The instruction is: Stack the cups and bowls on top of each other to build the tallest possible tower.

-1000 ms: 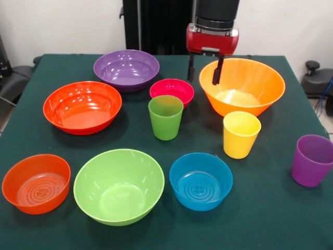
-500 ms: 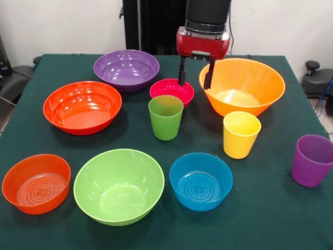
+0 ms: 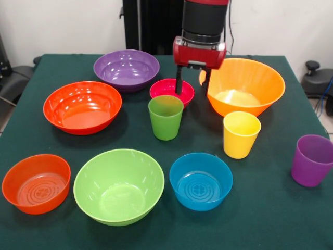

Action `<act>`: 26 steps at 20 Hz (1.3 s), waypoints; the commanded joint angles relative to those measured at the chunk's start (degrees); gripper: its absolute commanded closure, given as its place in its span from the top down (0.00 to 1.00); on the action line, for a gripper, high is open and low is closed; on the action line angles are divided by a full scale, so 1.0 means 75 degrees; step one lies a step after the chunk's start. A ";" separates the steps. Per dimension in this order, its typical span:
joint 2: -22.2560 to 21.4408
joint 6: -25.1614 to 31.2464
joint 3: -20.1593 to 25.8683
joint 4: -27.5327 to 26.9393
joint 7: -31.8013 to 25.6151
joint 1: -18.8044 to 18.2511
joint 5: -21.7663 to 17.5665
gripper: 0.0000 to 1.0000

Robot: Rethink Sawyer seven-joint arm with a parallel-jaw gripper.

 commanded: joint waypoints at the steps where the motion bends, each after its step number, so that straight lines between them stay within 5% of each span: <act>1: 0.0705 0.0157 0.0603 -0.0615 0.0650 -0.0125 -0.0253 1.00; 26: 0.0675 -0.0449 0.0809 -0.0284 0.0698 -0.0298 -0.0697 1.00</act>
